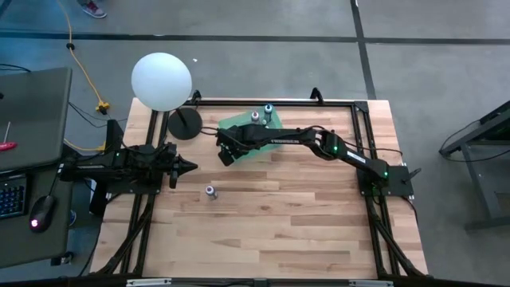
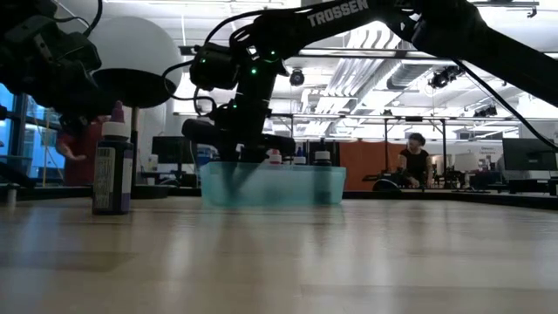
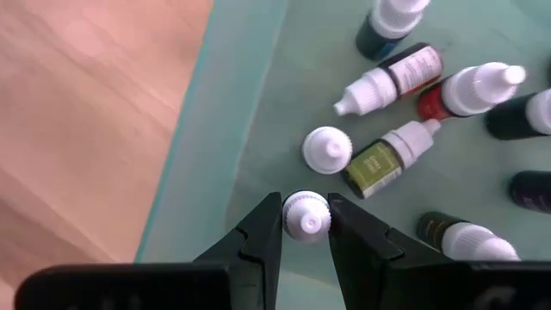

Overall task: Pick & Place food coloring
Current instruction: Put the small black dye bottle in the green bin, then put the large purple dye bottles in the green bin

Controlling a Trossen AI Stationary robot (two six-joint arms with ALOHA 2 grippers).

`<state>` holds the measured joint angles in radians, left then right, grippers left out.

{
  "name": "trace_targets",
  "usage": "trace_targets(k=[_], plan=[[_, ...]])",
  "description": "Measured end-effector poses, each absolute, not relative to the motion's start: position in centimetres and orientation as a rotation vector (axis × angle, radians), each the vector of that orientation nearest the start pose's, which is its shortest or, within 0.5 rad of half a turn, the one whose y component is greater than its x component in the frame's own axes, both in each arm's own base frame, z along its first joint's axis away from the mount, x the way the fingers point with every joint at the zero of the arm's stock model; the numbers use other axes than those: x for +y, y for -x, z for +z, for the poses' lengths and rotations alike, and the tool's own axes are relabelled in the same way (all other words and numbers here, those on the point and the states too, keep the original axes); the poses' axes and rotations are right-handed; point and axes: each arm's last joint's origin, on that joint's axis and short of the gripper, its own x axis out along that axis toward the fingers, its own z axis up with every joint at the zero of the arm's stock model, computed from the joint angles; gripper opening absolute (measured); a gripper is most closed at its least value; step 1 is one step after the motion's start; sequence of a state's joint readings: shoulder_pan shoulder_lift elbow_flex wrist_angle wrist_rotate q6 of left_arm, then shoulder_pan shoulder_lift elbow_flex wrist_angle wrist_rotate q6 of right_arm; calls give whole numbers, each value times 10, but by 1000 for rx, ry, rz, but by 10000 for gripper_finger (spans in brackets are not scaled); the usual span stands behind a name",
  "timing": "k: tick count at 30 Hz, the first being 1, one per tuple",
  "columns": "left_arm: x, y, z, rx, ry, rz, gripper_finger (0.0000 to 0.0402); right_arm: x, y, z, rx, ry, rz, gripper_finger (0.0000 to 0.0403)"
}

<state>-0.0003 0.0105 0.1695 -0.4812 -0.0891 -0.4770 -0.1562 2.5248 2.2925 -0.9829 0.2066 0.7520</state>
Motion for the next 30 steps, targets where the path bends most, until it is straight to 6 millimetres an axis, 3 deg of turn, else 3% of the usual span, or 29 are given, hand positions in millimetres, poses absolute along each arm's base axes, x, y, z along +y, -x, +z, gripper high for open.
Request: trace_targets(k=[7, 14, 23, 30], plan=[[3, -80, 174, 295, 458, 163, 0, -86, -514, 168, 1055, -599, -723, 86], [3, -80, 174, 294, 458, 163, 0, -86, -513, 177, 1052, -577, -702, 128], [3, -80, 174, 295, 458, 163, 0, -85, -504, 200, 1063, -540, -684, 160], [3, -80, 174, 295, 458, 162, 0, -84, -495, 238, 999, -520, -660, 161]])
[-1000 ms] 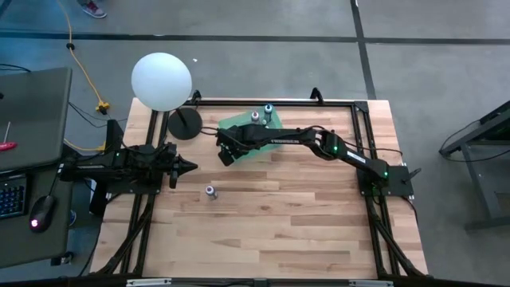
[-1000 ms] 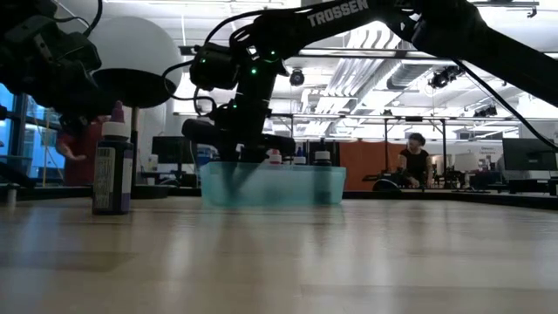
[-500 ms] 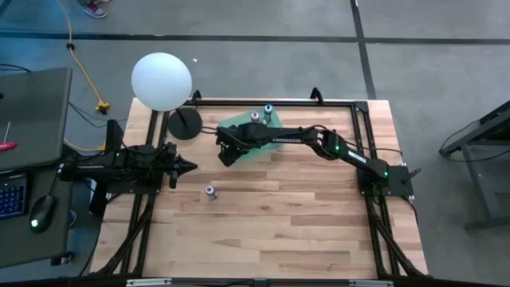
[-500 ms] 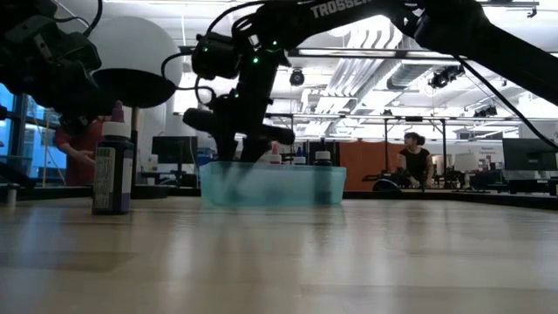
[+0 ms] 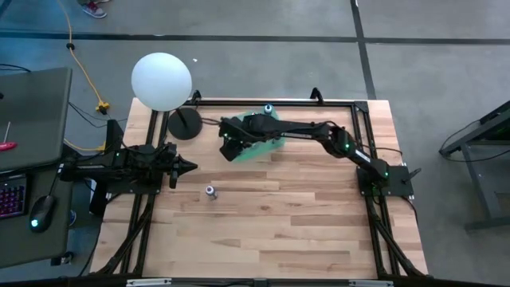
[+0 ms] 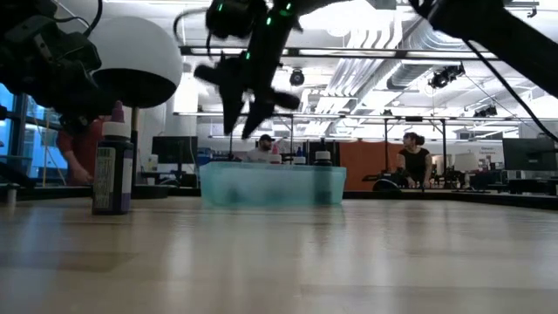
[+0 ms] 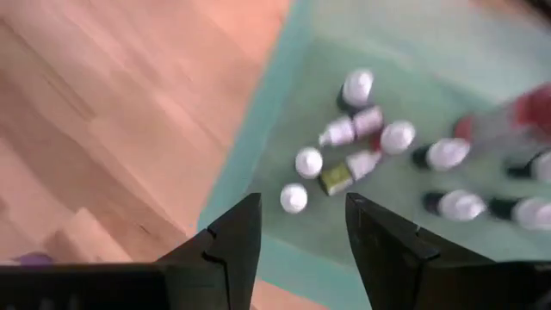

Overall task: Pick & Place food coloring
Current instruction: Put the large purple dye bottles in the green bin

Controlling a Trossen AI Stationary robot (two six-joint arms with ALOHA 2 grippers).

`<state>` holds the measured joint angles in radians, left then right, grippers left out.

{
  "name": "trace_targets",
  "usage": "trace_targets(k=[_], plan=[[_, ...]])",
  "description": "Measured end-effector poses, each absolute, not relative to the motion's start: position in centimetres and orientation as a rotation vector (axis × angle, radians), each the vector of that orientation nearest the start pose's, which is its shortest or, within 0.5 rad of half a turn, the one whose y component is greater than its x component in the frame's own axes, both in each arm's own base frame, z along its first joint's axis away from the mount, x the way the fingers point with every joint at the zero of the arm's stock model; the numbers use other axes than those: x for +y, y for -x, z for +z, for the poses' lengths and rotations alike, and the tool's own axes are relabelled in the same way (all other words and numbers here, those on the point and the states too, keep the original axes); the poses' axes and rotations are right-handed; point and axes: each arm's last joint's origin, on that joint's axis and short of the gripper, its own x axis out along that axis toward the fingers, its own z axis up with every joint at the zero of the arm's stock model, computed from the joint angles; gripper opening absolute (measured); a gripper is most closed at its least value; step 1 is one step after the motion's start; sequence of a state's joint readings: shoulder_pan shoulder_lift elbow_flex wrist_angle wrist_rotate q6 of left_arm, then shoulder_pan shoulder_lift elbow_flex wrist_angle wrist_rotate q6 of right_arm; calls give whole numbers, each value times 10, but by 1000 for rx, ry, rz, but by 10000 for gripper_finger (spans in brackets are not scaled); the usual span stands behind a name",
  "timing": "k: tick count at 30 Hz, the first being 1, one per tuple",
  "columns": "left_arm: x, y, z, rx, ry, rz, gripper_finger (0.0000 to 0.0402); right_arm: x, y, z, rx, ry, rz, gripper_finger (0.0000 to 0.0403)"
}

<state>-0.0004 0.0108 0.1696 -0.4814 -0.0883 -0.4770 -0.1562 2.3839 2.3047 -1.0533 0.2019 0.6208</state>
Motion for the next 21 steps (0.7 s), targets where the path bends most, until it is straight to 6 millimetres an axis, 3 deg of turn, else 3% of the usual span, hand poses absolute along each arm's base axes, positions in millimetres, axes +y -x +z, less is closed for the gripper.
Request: trace_targets(k=[7, 14, 21], plan=[[3, -80, 174, 295, 458, 163, 0, -71, -483, 303, 821, -423, -513, 161], [3, -80, 174, 295, 458, 163, 0, -37, -475, 352, 681, -251, -254, 161], [3, -80, 174, 295, 458, 163, 0, 11, -472, 359, 693, -78, -49, 161]])
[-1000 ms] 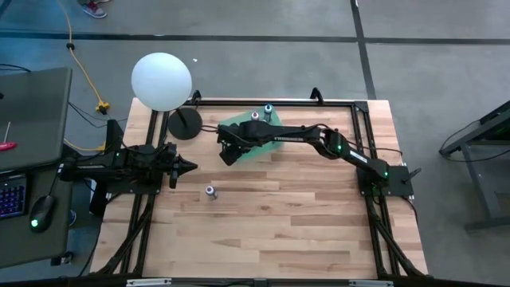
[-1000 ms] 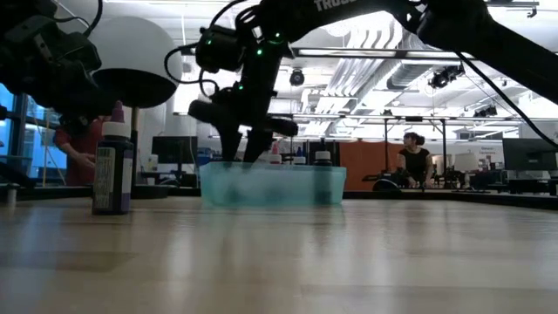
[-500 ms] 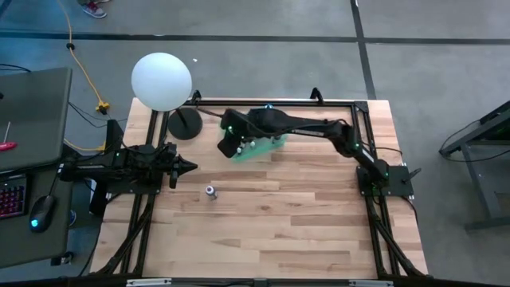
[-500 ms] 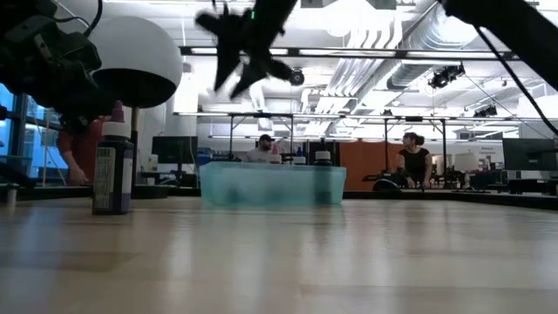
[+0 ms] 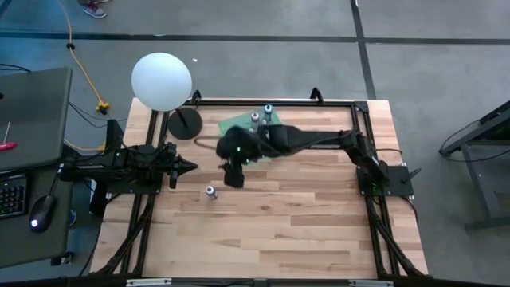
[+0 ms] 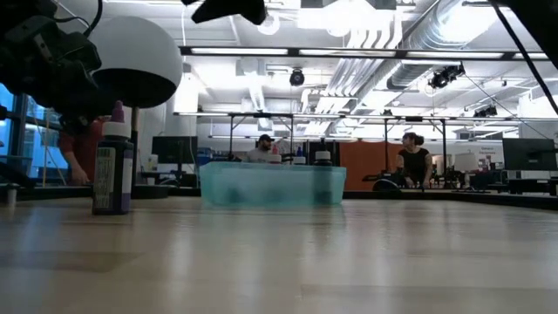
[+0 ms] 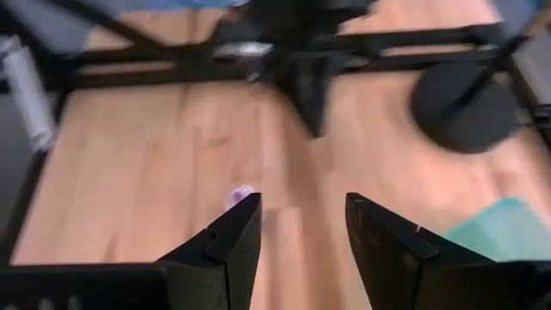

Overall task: Pick & Place food coloring
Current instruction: Put the large purple dye bottles in the green bin

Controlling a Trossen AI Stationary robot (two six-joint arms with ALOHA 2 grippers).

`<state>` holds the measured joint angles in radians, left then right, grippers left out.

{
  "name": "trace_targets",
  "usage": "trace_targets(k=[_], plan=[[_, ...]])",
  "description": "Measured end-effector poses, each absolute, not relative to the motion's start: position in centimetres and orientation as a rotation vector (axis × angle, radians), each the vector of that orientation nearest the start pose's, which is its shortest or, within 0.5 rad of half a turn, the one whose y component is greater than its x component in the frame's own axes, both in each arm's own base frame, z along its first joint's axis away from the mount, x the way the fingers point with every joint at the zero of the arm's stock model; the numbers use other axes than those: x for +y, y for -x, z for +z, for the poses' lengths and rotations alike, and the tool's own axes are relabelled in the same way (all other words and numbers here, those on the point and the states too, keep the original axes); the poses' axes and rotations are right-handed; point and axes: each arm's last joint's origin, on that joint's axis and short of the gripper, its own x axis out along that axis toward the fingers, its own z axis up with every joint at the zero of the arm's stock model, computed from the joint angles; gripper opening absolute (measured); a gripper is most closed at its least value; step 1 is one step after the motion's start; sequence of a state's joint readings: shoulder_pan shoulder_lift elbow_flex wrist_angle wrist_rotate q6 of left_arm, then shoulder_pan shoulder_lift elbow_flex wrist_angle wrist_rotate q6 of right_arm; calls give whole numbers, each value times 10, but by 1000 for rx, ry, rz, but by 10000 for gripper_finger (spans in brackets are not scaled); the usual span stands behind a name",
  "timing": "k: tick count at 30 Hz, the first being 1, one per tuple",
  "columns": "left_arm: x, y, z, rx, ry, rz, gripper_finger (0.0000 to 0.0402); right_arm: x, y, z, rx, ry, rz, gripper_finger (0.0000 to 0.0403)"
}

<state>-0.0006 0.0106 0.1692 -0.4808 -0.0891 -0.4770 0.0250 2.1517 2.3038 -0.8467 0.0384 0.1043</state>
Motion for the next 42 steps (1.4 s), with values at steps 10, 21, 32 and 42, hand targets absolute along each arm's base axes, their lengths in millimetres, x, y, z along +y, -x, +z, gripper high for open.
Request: trace_targets(k=[10, 21, 32, 42], plan=[[3, -80, 174, 295, 458, 163, 0, 67, -469, 302, 886, -170, 31, 161], [3, -80, 174, 295, 458, 163, 0, 105, -480, 252, 695, 47, 130, 161], [3, -80, 174, 295, 458, 164, 0, 87, -487, 214, 444, 18, -64, 161], [3, -80, 174, 295, 458, 163, 0, 80, -482, 196, 401, -76, -73, 161]])
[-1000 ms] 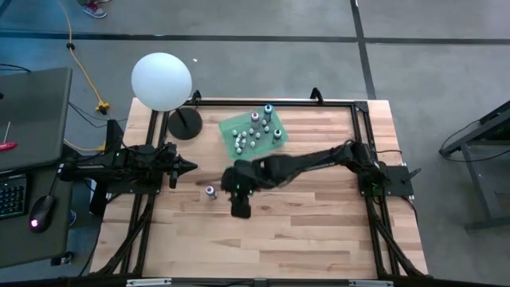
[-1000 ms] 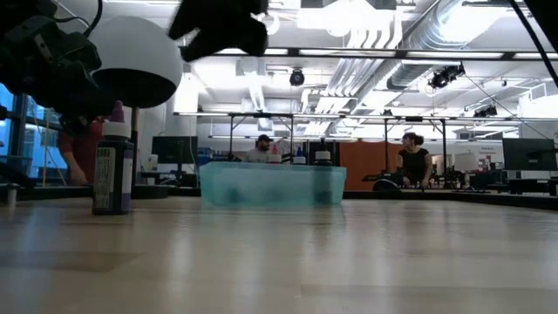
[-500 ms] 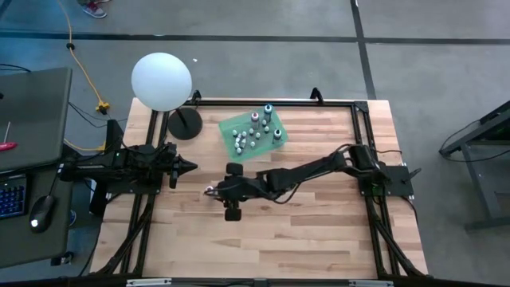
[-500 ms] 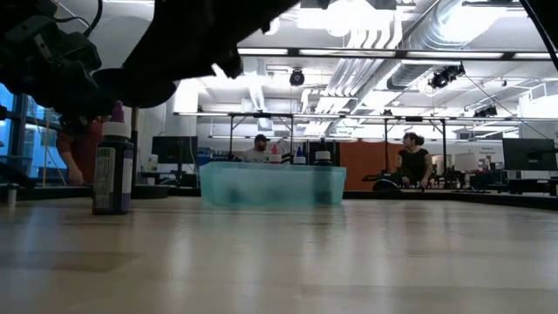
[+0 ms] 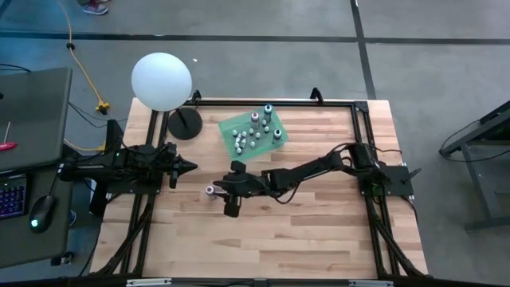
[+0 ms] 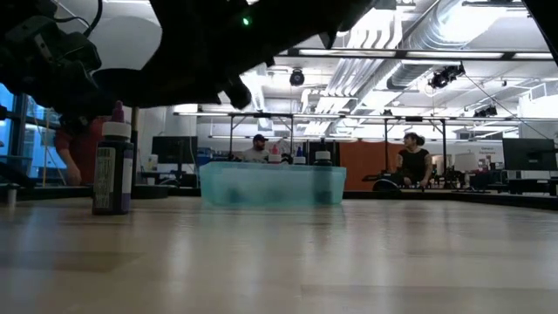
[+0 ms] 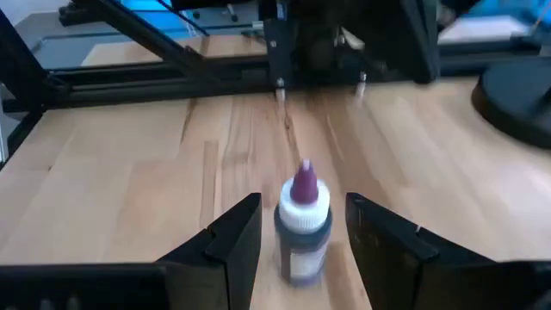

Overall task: Pick & Place food coloring
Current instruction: Put the large purple dye bottles in the green bin

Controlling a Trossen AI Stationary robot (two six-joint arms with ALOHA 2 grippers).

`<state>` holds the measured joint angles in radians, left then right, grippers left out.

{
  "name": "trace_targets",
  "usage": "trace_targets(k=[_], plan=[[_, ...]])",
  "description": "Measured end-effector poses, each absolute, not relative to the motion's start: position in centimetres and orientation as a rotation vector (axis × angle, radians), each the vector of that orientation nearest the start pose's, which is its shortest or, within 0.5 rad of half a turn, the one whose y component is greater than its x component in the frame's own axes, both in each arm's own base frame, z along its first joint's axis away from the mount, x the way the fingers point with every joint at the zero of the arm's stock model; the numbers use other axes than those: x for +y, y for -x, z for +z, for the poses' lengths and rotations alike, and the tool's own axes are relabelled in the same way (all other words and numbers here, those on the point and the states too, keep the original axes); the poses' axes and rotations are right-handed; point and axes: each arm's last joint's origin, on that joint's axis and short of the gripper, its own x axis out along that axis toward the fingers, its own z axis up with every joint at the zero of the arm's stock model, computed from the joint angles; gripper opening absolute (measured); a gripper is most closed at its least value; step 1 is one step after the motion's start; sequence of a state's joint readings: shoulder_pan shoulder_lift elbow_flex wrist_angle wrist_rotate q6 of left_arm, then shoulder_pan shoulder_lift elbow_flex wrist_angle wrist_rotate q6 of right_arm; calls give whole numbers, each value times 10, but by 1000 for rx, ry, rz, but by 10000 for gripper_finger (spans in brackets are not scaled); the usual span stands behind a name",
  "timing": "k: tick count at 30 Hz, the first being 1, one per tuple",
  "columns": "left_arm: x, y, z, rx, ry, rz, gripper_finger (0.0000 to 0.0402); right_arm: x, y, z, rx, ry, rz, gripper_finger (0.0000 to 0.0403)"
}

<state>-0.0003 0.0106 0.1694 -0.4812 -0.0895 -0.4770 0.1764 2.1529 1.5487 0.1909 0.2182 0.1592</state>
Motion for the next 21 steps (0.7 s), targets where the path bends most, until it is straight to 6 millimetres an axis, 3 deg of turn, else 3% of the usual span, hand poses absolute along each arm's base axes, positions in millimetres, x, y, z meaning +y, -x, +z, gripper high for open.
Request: trace_targets(k=[6, 13, 21], plan=[[3, -80, 174, 295, 458, 164, 0, 79, -473, 174, 450, -148, -76, 171], [3, -80, 174, 294, 458, 164, 0, 78, -469, 167, 387, -184, -58, 200], [3, -80, 174, 295, 458, 163, 0, 77, -463, 154, 428, -164, -58, 205]])
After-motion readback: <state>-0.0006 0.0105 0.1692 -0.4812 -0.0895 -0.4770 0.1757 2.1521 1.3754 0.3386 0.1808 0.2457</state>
